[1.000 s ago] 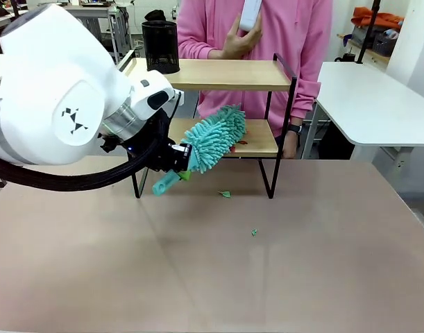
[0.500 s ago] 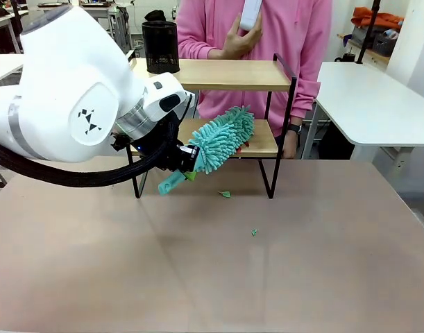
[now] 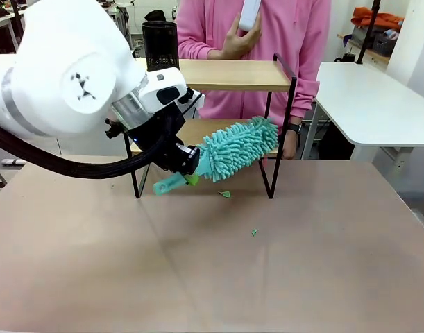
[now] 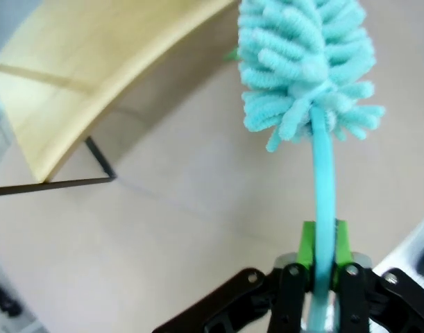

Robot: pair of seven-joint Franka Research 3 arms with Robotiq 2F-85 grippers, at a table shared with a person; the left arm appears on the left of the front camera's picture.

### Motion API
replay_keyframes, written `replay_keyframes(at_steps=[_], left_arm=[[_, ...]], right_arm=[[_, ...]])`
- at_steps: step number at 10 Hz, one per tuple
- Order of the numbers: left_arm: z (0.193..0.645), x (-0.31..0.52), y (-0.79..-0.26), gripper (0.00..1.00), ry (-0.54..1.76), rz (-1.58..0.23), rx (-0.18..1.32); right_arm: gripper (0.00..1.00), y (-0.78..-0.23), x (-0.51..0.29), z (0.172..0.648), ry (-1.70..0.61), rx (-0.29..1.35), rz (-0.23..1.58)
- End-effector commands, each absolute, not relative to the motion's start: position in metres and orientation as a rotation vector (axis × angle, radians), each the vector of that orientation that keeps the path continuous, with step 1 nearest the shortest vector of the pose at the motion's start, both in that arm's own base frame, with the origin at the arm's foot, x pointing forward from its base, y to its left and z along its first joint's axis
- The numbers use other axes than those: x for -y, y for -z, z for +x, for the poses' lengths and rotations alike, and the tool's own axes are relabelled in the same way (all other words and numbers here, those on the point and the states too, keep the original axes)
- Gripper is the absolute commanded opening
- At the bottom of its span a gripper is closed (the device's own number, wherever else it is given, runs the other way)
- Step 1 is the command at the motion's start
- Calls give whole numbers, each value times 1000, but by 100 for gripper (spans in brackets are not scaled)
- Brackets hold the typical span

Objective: Clean the shelf.
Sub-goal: Clean the remaining tier of the Shelf with the Duster once objects are removed.

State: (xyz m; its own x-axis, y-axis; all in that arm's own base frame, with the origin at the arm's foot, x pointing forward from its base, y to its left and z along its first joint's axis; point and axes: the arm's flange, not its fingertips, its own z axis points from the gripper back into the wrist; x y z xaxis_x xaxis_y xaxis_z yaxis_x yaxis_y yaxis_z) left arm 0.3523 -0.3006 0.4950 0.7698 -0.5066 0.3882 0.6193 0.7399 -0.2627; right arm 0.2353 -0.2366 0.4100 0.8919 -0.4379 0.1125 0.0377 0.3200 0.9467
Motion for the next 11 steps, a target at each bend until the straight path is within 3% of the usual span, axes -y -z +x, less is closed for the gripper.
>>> replay_keyframes(at_steps=[1, 5, 11], left_arm=[[352, 278, -506, 0, 737, -376, 227], [324, 208, -541, 0, 718, -312, 222], [297, 156, -556, 0, 737, -438, 182]], right_arm=[[100, -411, 237, 237, 299, 406, 1218], [100, -411, 237, 237, 299, 406, 1218], [100, -411, 237, 237, 299, 406, 1218]])
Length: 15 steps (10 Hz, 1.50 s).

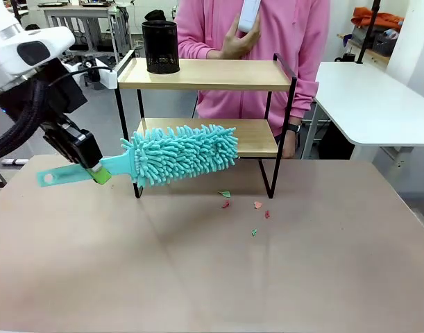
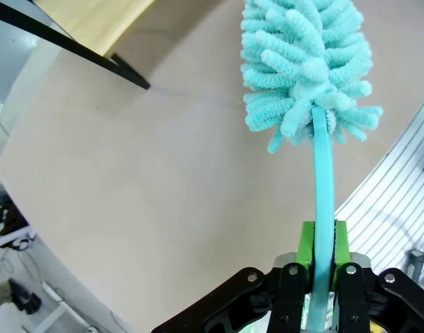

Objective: Clean the shelf.
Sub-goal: Clean the remaining tier of the Shelf with the Duster once objects are removed.

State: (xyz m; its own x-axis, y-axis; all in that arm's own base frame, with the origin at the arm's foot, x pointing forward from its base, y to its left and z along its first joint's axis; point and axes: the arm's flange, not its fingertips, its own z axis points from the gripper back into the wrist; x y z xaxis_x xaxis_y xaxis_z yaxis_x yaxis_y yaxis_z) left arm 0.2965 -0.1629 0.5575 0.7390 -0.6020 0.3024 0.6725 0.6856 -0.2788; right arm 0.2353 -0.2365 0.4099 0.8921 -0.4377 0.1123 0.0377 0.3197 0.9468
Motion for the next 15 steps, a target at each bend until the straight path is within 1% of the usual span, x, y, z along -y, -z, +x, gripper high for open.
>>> replay_keyframes(at_steps=[1, 2, 4, 6, 7, 8, 9, 10, 11, 12, 13, 14, 15], left_arm=[[291, 140, -563, 0, 757, -509, 136], [283, 119, -575, 0, 783, -576, 113], [268, 64, -608, 0, 822, -779, 78], [260, 1, -629, 0, 733, -962, 171], [258, -34, -635, 0, 650, -1058, 244], [257, -68, -638, 0, 495, -1145, 363], [255, -106, -632, 0, 290, -1182, 499], [254, -136, -624, 0, 96, -1164, 580], [255, -155, -608, 0, -91, -1086, 624], [258, -162, -596, 0, -174, -1073, 595], [269, -161, -577, 0, -236, -1074, 533], [286, -157, -559, 0, -318, -1039, 450], [256, -200, -581, 0, -171, -1041, 559]], right_arm=[[100, -411, 237, 237, 299, 406, 1218], [100, -411, 237, 237, 299, 406, 1218], [100, -411, 237, 237, 299, 406, 1218], [100, -411, 237, 237, 299, 406, 1218], [100, -411, 237, 237, 299, 406, 1218], [100, -411, 237, 237, 299, 406, 1218], [100, -411, 237, 237, 299, 406, 1218], [100, -411, 237, 237, 299, 406, 1218], [100, -411, 237, 237, 299, 406, 1218], [100, -411, 237, 237, 299, 406, 1218], [100, -411, 237, 237, 299, 406, 1218], [100, -411, 237, 237, 299, 406, 1218], [100, -411, 237, 237, 299, 406, 1218]])
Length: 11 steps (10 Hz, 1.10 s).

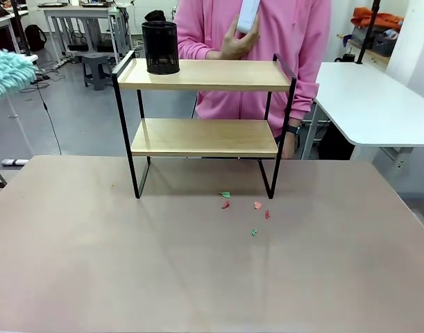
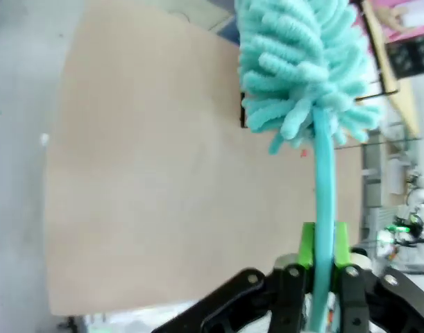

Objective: Clean the shelf.
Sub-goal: Clean the remaining tier of the Shelf with the Duster once objects are removed, then hand the Duster back to the human.

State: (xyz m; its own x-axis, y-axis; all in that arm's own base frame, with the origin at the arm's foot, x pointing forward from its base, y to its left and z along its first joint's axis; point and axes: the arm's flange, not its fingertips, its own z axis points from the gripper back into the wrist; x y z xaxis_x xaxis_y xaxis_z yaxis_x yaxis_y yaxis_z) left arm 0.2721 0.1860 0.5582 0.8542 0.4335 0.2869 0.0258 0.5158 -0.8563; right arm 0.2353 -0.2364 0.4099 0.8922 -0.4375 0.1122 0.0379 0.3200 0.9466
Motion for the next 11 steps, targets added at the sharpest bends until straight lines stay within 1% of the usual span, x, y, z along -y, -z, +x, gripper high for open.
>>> replay_keyframes(at_steps=[1, 11], left_arm=[[256, -200, -581, 0, -171, -1041, 559], [256, -200, -581, 0, -171, -1041, 559]], right_arm=[[100, -411, 237, 237, 299, 406, 1218], [100, -411, 237, 237, 299, 406, 1218]])
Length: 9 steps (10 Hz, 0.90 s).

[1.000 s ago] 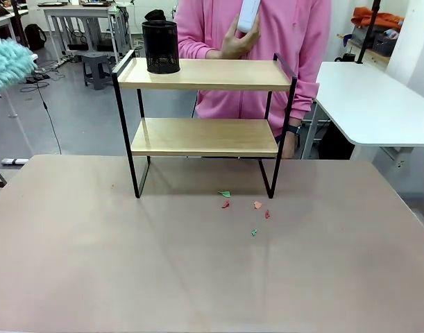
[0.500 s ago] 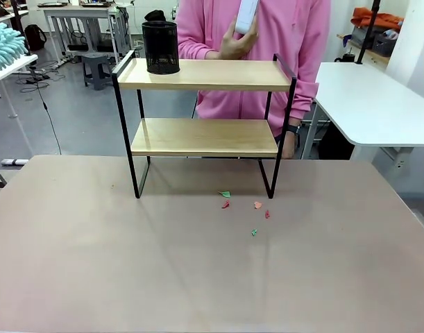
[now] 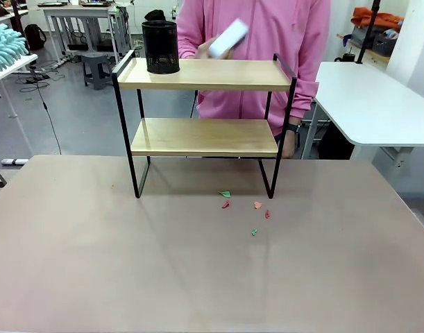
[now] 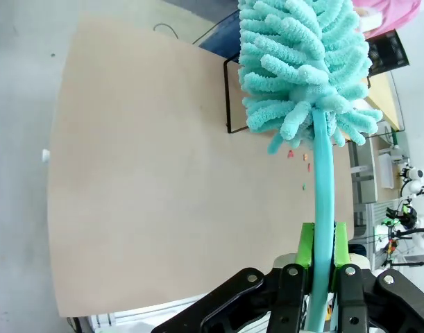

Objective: Clean the shelf.
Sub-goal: Hand the Duster back to the human.

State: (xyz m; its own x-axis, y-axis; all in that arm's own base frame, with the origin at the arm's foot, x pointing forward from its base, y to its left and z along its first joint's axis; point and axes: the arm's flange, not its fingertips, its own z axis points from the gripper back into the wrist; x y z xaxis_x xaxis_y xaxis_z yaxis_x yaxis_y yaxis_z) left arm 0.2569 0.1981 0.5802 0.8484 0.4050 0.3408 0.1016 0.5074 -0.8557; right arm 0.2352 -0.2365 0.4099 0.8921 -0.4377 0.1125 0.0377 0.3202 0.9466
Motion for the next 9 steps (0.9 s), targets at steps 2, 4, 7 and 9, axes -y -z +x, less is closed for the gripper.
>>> replay_keyframes(at_steps=[2, 4, 7, 9], left_arm=[[256, -200, -581, 0, -171, -1041, 559], [256, -200, -581, 0, -171, -1041, 559], [251, -191, -640, 12, -14, -1137, 655], [221, -173, -707, 12, 269, -1268, 698]], right_arm=[[100, -411, 237, 237, 299, 406, 1218], [100, -411, 237, 237, 299, 406, 1218], [100, -469, 245, 241, 251, 553, 1274], [100, -539, 235, 247, 63, 647, 1263]])
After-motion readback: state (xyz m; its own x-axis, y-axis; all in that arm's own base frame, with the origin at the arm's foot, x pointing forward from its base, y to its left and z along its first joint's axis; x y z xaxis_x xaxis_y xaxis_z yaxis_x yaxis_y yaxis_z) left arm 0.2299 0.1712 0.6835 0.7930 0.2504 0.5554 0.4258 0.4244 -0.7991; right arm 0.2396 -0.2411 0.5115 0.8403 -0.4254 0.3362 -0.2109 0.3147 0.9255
